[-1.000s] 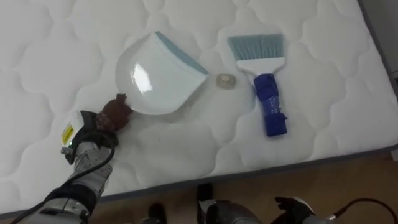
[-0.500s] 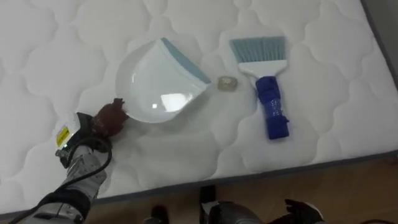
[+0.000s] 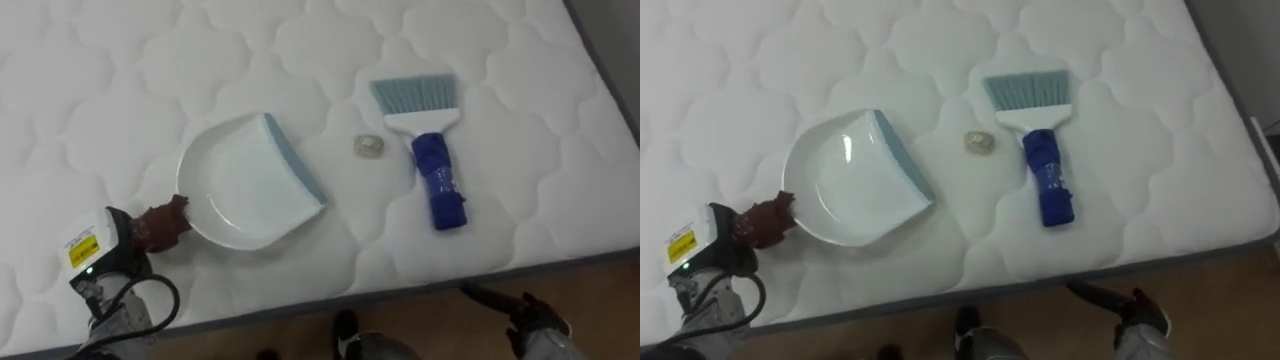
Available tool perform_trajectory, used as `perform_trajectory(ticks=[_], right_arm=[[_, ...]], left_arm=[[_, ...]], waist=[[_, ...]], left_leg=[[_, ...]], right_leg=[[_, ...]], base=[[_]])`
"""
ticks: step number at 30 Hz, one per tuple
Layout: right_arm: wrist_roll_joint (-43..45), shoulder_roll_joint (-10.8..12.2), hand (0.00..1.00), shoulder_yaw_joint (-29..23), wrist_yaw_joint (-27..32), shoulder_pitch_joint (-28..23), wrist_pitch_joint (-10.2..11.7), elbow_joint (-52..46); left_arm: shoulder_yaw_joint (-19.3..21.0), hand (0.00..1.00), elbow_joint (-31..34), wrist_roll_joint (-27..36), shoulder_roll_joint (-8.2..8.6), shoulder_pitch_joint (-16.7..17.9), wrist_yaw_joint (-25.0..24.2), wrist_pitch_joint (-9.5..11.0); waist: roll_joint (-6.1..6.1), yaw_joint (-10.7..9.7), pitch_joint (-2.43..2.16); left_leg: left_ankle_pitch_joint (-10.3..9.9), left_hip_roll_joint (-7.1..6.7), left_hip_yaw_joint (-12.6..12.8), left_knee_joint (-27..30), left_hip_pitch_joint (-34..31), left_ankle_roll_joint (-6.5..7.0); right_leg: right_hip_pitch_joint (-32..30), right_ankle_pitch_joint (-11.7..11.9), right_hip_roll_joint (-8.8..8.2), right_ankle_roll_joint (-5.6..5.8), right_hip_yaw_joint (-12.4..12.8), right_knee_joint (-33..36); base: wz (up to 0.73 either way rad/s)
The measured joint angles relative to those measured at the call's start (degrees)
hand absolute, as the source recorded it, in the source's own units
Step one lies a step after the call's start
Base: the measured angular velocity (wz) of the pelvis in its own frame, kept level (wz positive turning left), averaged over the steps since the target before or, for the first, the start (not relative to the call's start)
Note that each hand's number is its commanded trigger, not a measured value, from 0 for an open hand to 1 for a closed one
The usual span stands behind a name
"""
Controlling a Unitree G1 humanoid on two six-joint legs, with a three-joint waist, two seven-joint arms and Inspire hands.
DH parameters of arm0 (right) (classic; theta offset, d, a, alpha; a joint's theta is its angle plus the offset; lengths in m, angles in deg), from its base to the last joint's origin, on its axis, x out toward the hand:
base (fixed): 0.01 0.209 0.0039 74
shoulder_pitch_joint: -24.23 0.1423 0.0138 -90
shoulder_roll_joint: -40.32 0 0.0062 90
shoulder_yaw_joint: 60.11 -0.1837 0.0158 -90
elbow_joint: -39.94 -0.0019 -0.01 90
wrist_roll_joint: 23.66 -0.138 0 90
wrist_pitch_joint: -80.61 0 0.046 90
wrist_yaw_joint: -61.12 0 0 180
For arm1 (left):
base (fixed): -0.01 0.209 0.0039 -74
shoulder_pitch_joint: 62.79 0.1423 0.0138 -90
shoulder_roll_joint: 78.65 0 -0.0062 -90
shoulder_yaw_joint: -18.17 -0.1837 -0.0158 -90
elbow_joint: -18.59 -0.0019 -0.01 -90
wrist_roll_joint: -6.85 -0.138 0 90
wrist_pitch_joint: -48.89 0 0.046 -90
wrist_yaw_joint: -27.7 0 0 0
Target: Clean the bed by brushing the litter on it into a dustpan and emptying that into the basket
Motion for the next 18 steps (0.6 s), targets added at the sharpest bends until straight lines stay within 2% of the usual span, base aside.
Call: perform_trajectory(ticks=[5, 11, 13, 15, 18], right_arm=[[0.1, -0.02, 0.0, -0.3, 3.67, 0.71, -0.25, -2.59], [0.18, 0.02, 0.0, -0.33, 9.13, 0.59, -0.66, -7.95], [2.84, -0.21, 0.0, -0.5, 12.88, 0.8, 0.99, -12.69], [6.9, -0.88, 0.0, -0.49, 14.0, 2.02, 2.95, -15.21], [14.91, -1.72, 0.0, -1.14, 16.39, 3.18, 4.46, -19.11]], left_arm=[[-1.19, 1.0, -0.07, -1.05, -0.58, 0.02, 0.16, 0.18], [-1.17, 1.0, -1.12, -1.1, -2.57, 0.01, 1.14, 1.24], [-1.24, 1.0, -1.11, -1.59, -2.94, -0.15, 2.34, 1.65], [-1.61, 1.0, -1.11, -1.63, -2.98, -0.32, 3.21, 1.73], [-2.86, 1.0, -1.59, -1.68, -2.95, -0.2, 3.26, 1.82]], waist=[[-0.11, 0.13, 0.08], [-1.34, -0.07, 0.82], [-1.79, -0.62, 1.07], [-2.03, -0.69, 1.21], [-2.21, -0.96, 1.13]], left_leg=[[0.0, -0.02, 0.02, 0.0, 0.09, 0.01], [-0.19, -0.13, 1.66, 0.26, -0.2, 0.33], [-0.43, -0.09, 1.71, 1.08, -0.46, 0.58], [-0.61, 0.05, 1.78, 1.65, -1.01, 0.7], [-0.66, -0.04, 1.26, 1.78, -1.31, 0.7]], right_leg=[[-0.08, -0.01, 0.0, 0.01, 0.11, 0.25], [-1.52, -0.23, -0.14, 0.17, 1.72, 2.1], [-1.91, -0.71, -0.26, 0.39, 1.82, 2.34], [-2.15, -0.66, -0.25, 0.42, 1.54, 2.23], [-2.08, -0.63, -0.35, 0.45, 1.22, 2.15]], base=[[0.0], [-0.11], [0.04], [0.0], [0.07]])
